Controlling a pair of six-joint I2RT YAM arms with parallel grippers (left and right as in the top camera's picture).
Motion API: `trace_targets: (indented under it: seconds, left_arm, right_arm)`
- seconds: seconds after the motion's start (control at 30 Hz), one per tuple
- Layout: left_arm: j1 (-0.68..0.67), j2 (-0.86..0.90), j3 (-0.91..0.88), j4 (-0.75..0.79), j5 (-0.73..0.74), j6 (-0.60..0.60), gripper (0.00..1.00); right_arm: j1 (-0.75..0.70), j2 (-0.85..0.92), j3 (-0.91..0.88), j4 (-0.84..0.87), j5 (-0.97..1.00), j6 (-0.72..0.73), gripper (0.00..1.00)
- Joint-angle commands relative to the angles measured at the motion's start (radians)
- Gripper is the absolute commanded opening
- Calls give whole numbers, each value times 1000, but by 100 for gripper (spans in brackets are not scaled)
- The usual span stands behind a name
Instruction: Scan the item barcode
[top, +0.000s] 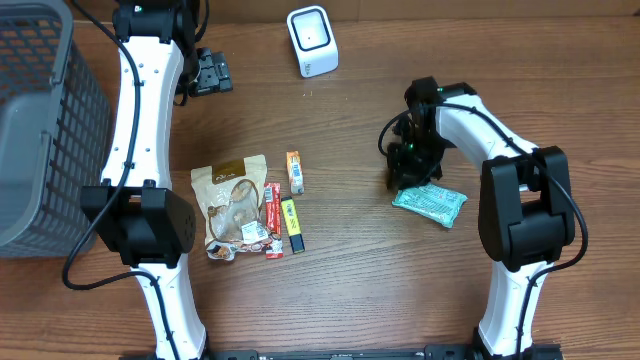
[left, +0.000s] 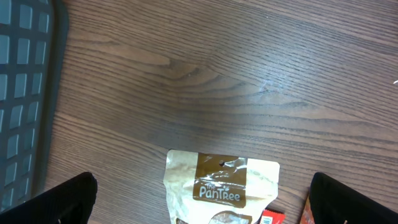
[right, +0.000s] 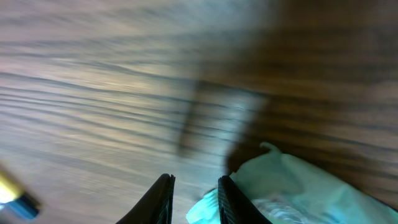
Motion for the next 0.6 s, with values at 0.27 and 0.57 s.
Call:
trace_targets:
  seconds: [0.27, 0.57]
  left_arm:
    - [2, -8, 1, 1, -13, 22, 100]
    - [2, -8, 1, 1, -13, 22, 100]
  right_arm:
    - [-27, 6, -82, -3, 279, -13, 33]
    - [-38, 6, -82, -12, 330, -10, 35]
